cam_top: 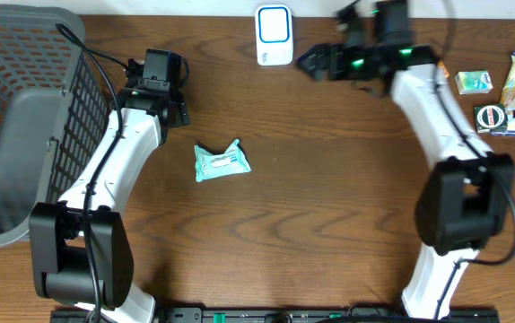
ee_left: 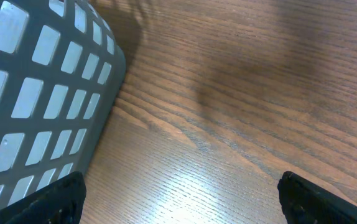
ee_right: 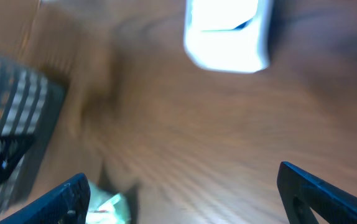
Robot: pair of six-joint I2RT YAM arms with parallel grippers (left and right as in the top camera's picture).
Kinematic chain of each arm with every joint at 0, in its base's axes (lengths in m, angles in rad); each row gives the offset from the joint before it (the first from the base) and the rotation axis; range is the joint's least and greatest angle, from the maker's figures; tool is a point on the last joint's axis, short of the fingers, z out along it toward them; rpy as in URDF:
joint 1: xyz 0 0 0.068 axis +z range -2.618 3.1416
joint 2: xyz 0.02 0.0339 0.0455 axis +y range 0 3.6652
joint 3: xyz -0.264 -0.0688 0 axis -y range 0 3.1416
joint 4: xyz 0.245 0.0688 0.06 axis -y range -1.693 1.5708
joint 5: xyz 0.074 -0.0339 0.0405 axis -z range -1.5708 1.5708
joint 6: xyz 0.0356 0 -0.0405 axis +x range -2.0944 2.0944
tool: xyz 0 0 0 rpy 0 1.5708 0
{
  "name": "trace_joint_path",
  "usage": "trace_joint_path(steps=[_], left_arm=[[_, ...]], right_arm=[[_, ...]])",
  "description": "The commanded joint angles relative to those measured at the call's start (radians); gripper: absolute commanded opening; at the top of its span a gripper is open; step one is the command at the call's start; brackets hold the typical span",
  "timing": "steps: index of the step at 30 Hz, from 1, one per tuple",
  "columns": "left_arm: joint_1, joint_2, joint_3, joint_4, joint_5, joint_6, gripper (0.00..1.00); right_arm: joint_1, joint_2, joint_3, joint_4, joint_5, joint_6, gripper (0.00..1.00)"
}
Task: Scan the item barcode
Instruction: 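Swing the right gripper left over the teal wipes pack, then lower the right gripper and close on the teal wipes pack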
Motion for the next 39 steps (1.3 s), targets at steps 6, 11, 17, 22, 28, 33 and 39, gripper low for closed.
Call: trace_joint_path(steps=[6, 11, 17, 22, 28, 33, 39], left_arm=[[0.001, -0.004, 0.012, -0.003, -0.013, 0.005, 0.98], [0.001, -0.004, 0.012, -0.003, -0.013, 0.005, 0.98], [0.001, -0.004, 0.012, -0.003, -0.013, 0.005, 0.98], [0.001, -0.004, 0.012, -0.003, -0.013, 0.005, 0.98], [0.001, -0.004, 0.012, -0.003, -0.013, 0.005, 0.98], [0.001, -0.004, 0.012, -0.003, -0.013, 0.005, 0.98], [0.001, -0.004, 0.012, -0.003, -0.013, 0.005, 0.98]], right_arm=[[0.173, 0.129, -0.005, 0.003, -0.032, -0.040, 0.72], [0.277, 0.153, -0.005, -0.003, -0.031, -0.069, 0.81], [0.365, 0.154, -0.005, -0.023, 0.004, -0.067, 0.84], [0.430, 0.159, -0.005, -0.082, 0.128, -0.063, 0.83], [0.461, 0.176, -0.005, -0.088, 0.132, -0.055, 0.76], [0.462, 0.187, -0.005, -0.105, 0.149, -0.047, 0.67], [0.462, 0.190, -0.005, -0.164, 0.288, -0.048, 0.63]])
